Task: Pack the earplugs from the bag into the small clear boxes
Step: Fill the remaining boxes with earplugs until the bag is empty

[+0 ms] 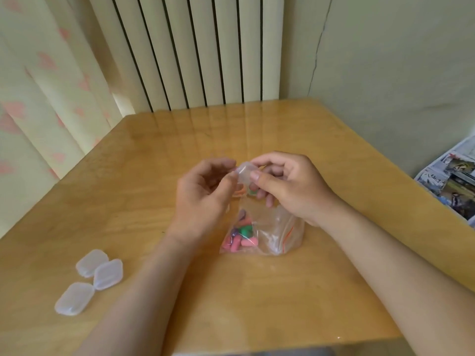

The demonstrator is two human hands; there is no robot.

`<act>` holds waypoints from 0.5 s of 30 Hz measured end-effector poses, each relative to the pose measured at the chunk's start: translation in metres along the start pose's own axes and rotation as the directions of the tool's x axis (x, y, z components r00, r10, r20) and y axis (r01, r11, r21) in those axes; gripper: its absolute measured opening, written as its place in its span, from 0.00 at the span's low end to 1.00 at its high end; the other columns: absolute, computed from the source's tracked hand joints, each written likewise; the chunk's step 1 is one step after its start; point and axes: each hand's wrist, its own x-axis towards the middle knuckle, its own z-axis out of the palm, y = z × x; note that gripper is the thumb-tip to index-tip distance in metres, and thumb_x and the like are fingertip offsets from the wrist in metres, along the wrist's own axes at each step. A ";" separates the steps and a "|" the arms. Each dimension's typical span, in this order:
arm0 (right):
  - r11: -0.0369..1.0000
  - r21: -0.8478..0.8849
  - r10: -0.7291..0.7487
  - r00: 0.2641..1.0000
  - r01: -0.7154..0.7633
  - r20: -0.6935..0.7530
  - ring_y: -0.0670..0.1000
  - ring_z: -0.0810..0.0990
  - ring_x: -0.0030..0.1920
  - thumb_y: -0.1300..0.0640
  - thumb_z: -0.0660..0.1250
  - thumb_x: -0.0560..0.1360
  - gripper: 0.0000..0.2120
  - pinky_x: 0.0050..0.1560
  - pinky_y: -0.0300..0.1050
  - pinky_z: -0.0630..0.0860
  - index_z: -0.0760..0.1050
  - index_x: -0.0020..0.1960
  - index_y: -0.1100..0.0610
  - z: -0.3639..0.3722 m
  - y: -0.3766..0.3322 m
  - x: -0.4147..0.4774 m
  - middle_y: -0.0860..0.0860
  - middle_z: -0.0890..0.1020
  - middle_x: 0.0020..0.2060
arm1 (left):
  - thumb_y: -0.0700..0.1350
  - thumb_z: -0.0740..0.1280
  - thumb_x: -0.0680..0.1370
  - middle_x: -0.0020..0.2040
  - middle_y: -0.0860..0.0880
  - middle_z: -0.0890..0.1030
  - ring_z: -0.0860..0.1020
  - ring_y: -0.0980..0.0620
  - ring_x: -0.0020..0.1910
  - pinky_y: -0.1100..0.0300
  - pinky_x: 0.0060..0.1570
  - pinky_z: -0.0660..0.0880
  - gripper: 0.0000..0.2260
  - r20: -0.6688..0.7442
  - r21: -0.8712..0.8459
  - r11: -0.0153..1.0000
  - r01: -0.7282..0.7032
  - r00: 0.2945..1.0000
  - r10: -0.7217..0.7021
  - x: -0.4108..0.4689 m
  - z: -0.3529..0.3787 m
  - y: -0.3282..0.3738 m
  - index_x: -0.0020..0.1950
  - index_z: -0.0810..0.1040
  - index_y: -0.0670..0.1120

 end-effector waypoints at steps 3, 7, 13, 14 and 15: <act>0.998 0.055 0.028 0.999 -0.029 0.024 0.52 0.82 0.36 0.63 0.68 0.79 0.08 0.32 0.46 0.77 0.82 0.49 0.51 0.003 -0.001 -0.001 0.58 0.86 0.38 | 0.35 0.70 0.78 0.39 0.49 0.86 0.84 0.52 0.38 0.64 0.34 0.77 0.02 0.045 0.009 1.000 -0.001 0.999 0.001 -0.003 -0.001 -0.001 0.49 0.82 0.41; 0.996 0.054 0.073 0.997 -0.074 0.031 0.51 0.84 0.38 0.61 0.69 0.79 0.06 0.33 0.45 0.77 0.82 0.50 0.52 0.002 -0.001 -0.003 0.56 0.86 0.39 | 0.31 0.70 0.76 0.37 0.51 0.85 0.83 0.56 0.35 0.67 0.30 0.74 0.02 0.109 -0.047 0.998 -0.035 0.993 0.040 -0.007 0.003 -0.002 0.47 0.81 0.36; 0.998 0.000 0.067 0.997 -0.067 0.032 0.50 0.84 0.38 0.62 0.71 0.77 0.07 0.35 0.45 0.78 0.82 0.54 0.56 0.002 0.001 -0.003 0.60 0.85 0.39 | 0.30 0.70 0.76 0.36 0.53 0.85 0.82 0.59 0.33 0.68 0.31 0.74 0.05 0.101 -0.056 0.998 -0.038 0.994 0.043 -0.009 0.006 0.000 0.44 0.80 0.38; 0.998 -0.009 0.066 0.997 -0.066 0.029 0.50 0.84 0.38 0.60 0.71 0.76 0.07 0.36 0.45 0.78 0.82 0.54 0.56 0.003 0.001 -0.003 0.60 0.85 0.39 | 0.30 0.70 0.76 0.35 0.53 0.85 0.81 0.60 0.33 0.68 0.30 0.74 0.05 0.098 -0.055 0.998 -0.026 0.995 0.031 -0.009 0.006 0.000 0.44 0.81 0.39; 0.998 -0.020 0.065 0.998 -0.065 0.022 0.50 0.84 0.37 0.57 0.71 0.75 0.08 0.36 0.45 0.78 0.82 0.54 0.56 0.003 0.002 -0.003 0.59 0.85 0.38 | 0.31 0.70 0.76 0.35 0.53 0.85 0.81 0.60 0.33 0.67 0.29 0.73 0.04 0.094 -0.055 0.998 -0.015 0.995 0.020 -0.010 0.007 0.000 0.43 0.81 0.39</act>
